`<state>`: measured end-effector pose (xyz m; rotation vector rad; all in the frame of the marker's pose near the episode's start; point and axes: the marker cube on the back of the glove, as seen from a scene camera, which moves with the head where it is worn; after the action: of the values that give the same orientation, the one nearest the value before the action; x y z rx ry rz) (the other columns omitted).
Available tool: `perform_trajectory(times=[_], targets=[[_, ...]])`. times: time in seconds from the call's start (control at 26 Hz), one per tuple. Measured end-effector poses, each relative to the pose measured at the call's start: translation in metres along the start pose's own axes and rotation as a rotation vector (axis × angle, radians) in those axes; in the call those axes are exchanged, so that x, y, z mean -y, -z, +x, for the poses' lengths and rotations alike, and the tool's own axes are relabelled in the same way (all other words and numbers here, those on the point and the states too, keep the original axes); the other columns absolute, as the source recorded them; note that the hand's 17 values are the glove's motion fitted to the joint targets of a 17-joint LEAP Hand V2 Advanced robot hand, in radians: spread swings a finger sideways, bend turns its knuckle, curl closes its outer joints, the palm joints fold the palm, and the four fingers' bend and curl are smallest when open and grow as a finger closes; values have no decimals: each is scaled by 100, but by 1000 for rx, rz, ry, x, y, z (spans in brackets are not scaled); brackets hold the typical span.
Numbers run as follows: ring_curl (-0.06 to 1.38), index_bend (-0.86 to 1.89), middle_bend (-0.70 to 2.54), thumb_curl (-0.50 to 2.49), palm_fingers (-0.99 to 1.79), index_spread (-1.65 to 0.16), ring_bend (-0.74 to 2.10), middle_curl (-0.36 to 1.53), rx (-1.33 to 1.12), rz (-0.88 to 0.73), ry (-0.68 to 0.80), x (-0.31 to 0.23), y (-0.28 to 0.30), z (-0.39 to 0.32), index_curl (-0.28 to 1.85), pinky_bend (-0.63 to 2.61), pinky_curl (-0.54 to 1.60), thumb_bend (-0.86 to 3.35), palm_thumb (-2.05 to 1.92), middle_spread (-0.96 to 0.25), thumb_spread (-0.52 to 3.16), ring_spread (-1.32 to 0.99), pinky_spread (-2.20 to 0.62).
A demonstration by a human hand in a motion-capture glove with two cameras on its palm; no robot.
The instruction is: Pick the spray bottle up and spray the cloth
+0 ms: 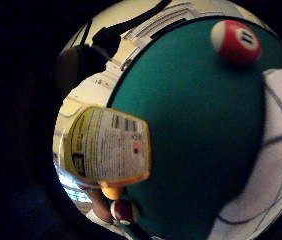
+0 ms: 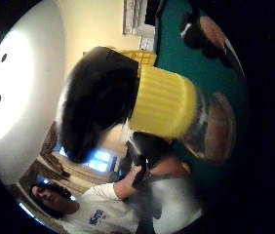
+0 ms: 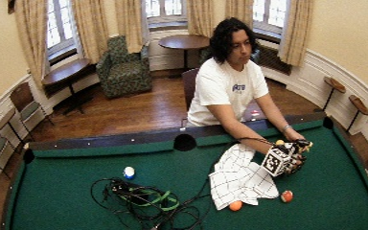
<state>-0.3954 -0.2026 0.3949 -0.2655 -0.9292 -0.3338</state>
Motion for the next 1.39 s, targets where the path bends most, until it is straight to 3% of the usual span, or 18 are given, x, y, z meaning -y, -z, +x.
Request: perform_trajectory(times=[0.27, 0.89, 1.39], targets=[[38, 8, 18, 53, 53, -39, 40, 40, -152, -155, 97, -39, 39, -10, 41, 43, 40, -6, 45, -14, 88, -14, 12], [32, 13, 17, 42, 32, -48, 31, 34, -612, -446, 396, -174, 96, -78, 31, 46, 38, -4, 37, -13, 92, -13, 20], [32, 13, 19, 38, 23, -50, 32, 32, -734, -436, 503, -210, 167, -150, 26, 49, 38, -4, 33, -12, 92, -12, 22]])
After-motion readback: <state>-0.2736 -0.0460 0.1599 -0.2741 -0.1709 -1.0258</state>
